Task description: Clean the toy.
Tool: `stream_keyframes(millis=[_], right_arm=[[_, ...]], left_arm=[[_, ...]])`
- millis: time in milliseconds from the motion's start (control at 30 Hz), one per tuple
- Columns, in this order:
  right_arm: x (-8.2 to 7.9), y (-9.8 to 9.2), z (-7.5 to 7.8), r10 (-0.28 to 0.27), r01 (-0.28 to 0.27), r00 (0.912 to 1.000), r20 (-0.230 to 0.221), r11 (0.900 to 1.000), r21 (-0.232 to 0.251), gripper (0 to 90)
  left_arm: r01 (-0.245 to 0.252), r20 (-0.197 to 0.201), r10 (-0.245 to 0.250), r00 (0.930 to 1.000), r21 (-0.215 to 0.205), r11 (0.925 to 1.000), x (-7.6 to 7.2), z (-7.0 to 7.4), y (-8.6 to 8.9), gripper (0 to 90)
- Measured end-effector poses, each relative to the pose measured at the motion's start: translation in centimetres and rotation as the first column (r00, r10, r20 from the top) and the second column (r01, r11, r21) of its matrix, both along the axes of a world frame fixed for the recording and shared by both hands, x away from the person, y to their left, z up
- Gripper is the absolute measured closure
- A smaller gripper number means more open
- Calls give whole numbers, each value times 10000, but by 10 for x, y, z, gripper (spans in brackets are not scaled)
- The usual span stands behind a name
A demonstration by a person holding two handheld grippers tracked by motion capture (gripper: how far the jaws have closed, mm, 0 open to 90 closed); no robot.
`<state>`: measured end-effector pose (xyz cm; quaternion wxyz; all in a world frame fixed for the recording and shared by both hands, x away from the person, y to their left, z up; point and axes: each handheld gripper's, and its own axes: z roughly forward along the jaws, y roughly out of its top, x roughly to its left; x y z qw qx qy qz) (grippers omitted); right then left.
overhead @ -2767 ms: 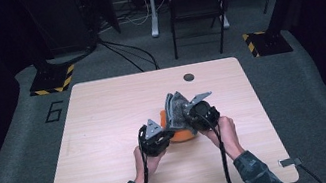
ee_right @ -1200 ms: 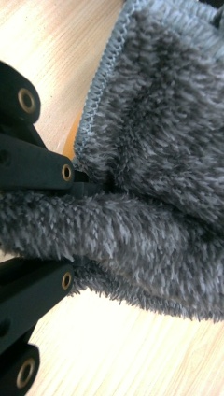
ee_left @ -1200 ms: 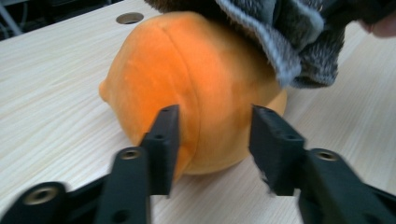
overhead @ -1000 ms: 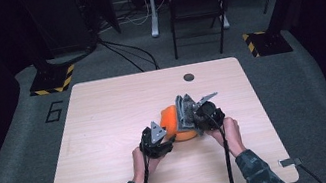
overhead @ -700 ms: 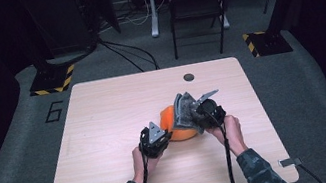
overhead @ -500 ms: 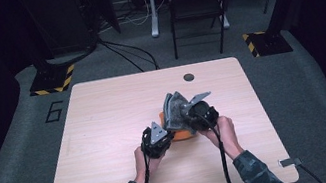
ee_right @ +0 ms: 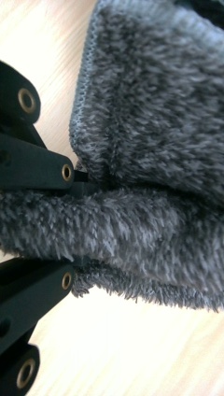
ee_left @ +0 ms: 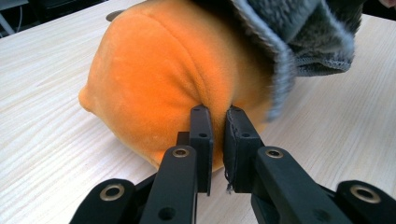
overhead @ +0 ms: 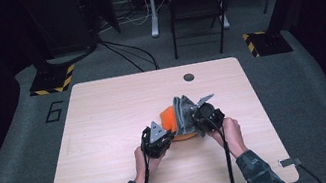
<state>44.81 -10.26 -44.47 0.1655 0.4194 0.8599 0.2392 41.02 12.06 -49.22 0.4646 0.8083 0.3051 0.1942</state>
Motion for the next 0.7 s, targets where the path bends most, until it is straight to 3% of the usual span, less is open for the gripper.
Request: stream_keyframes(millis=[167, 333, 433, 467, 500, 600, 700], right_arm=[[8, -14, -15, -401, 392, 9974, -597, 9991, -172, 779], [16, -22, -41, -874, 812, 9885, -1238, 9952, -540, 779], [18, -27, -45, -815, 788, 9866, -1412, 9966, -245, 779], [18, -28, -41, -818, 760, 9875, -1346, 9960, -479, 779], [18, -31, -37, -857, 807, 9871, -1355, 9959, -419, 779], [15, -39, -12, -996, 1024, 9907, -925, 9944, 255, 780], [8, -40, 16, -651, 681, 9974, -301, 9915, 1106, 780]], left_arm=[[-76, -33, 75, 10000, -152, 9999, 1, -1, 2, 826], [-91, -133, 88, 9999, -272, 9996, 3, -2, 5, 824], [-46, -114, 42, 9999, -373, 9993, 4, -2, 6, 822], [-10, -174, 1, 9998, -472, 9989, 4, -3, 6, 821], [56, -212, -67, 9998, -519, 9986, 5, -3, 7, 820], [51, -186, -60, 9998, -474, 9989, 5, -2, 9, 817], [39, -133, -46, 9999, -515, 9987, 5, -2, 8, 816]])
